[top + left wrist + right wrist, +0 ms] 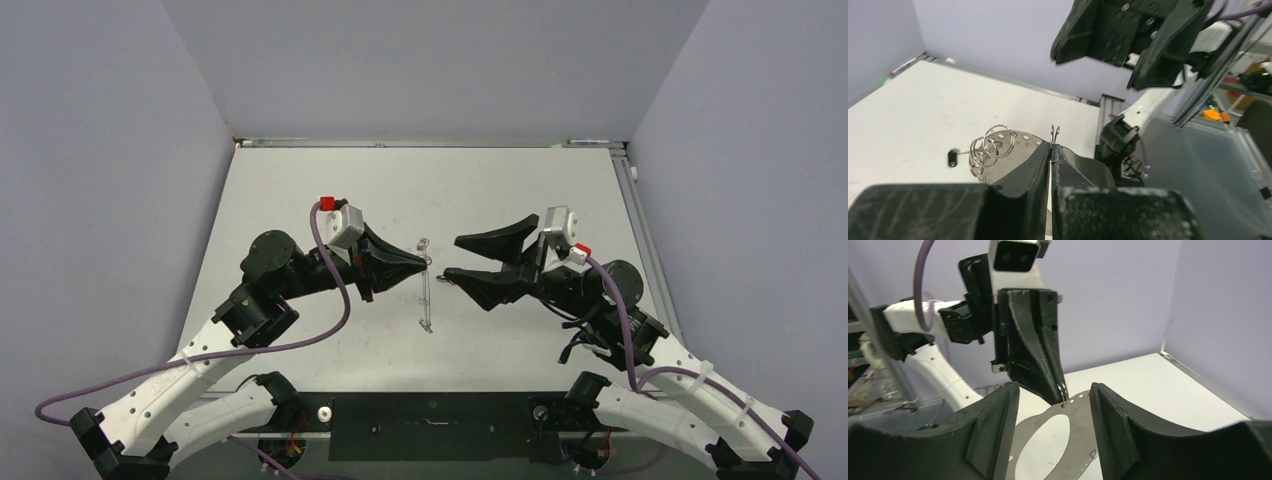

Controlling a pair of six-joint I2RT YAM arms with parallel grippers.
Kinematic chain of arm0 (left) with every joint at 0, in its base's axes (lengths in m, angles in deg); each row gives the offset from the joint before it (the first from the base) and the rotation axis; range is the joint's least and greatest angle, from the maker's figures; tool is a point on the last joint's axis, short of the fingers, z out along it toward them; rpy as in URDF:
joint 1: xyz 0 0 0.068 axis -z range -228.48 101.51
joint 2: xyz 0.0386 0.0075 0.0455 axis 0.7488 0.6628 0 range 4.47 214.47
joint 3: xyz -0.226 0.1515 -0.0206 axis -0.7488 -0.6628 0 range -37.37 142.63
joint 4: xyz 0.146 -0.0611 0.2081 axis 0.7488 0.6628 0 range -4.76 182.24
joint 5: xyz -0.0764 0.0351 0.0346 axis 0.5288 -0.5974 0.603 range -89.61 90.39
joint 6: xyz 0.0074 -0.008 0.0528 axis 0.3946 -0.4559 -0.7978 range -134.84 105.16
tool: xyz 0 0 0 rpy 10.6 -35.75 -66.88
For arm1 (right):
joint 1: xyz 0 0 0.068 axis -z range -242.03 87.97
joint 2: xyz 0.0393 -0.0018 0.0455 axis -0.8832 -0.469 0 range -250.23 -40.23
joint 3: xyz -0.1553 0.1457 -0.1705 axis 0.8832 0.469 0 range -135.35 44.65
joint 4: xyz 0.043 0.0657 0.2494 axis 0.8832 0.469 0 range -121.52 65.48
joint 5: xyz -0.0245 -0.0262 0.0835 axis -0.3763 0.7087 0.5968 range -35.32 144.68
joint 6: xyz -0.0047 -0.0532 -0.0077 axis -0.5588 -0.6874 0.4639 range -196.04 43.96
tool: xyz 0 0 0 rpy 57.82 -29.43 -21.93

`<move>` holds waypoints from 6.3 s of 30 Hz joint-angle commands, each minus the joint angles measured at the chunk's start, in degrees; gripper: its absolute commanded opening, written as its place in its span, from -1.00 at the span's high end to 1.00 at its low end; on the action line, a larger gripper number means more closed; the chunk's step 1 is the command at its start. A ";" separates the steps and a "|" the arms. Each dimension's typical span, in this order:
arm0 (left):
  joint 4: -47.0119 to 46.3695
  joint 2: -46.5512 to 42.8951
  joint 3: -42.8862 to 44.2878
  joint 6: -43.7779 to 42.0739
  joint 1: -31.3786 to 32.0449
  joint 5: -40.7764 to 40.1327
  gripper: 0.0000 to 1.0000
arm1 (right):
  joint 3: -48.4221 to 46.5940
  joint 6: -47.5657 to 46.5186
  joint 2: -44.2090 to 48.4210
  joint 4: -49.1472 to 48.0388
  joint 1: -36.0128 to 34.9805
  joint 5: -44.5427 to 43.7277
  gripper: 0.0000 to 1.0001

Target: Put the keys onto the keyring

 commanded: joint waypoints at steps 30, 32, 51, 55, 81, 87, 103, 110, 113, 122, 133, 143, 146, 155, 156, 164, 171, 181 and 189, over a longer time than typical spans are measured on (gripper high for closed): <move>17.32 4.70 -0.47 -18.84 4.58 -40.08 1.00 | -8.62 18.86 -33.50 36.93 12.67 -34.64 -0.09; 16.86 4.01 -0.91 -18.89 5.06 -40.50 1.00 | -7.32 16.92 -34.31 34.52 14.92 -29.40 -0.07; 16.56 4.34 -1.23 -18.83 7.28 -40.91 1.00 | -1.37 8.82 -46.12 22.11 19.19 -5.78 0.15; 16.38 4.23 -1.34 -18.79 7.47 -40.64 1.00 | -1.57 8.16 -47.90 21.03 19.19 -6.26 0.22; 15.66 4.60 -1.68 -17.81 7.70 -38.19 1.00 | -0.14 8.20 -54.33 14.85 19.45 -8.71 0.47; 15.50 4.97 -1.69 -17.82 7.99 -38.03 1.00 | 0.26 8.37 -54.85 13.92 19.52 -9.13 0.50; 15.37 6.01 -1.77 -17.81 8.16 -37.67 1.00 | 0.54 7.90 -53.91 13.70 19.43 -9.15 0.90; 15.24 6.79 -1.82 -18.00 8.21 -37.53 1.00 | -0.65 6.25 -46.77 17.70 19.20 -9.45 0.90; 15.19 7.07 -1.77 -18.10 8.16 -37.65 1.00 | -2.40 6.72 -43.43 20.79 18.88 -8.13 0.90; 15.07 6.99 -1.77 -18.31 8.12 -36.72 1.00 | -6.11 7.76 -32.23 26.72 18.71 -3.82 0.90; 14.07 5.38 -2.50 -18.85 8.07 -32.53 1.00 | -9.24 -1.72 -26.36 33.67 15.08 -1.69 0.90; 13.07 4.47 -3.33 -19.07 8.07 -29.89 1.00 | -8.84 -7.17 -21.40 34.29 12.13 0.14 0.90; 12.72 4.44 -3.59 -19.13 8.08 -29.75 1.00 | -8.47 -8.63 -19.63 33.24 10.15 0.54 0.90; 12.44 6.29 -3.09 -17.20 8.00 -28.53 1.00 | -8.65 -10.88 -17.53 31.16 6.81 1.09 0.90; 12.57 6.63 -2.81 -16.93 8.03 -28.34 1.00 | -8.81 -11.14 -17.41 31.16 6.42 1.26 0.90; 12.69 8.13 -1.87 -14.98 7.98 -27.08 1.00 | -9.86 -12.07 -17.02 30.99 3.91 0.58 0.90; 12.45 8.22 -1.86 -14.06 8.04 -26.48 1.00 | -10.18 -12.82 -17.87 30.03 2.12 -0.22 0.90; 12.13 7.79 -1.86 -13.51 7.99 -25.53 1.00 | -8.92 -12.72 -18.22 27.15 1.70 -1.55 0.90; 12.16 7.57 -1.94 -13.51 7.99 -25.61 1.00 | -8.10 -12.44 -18.71 26.77 1.66 -1.52 0.90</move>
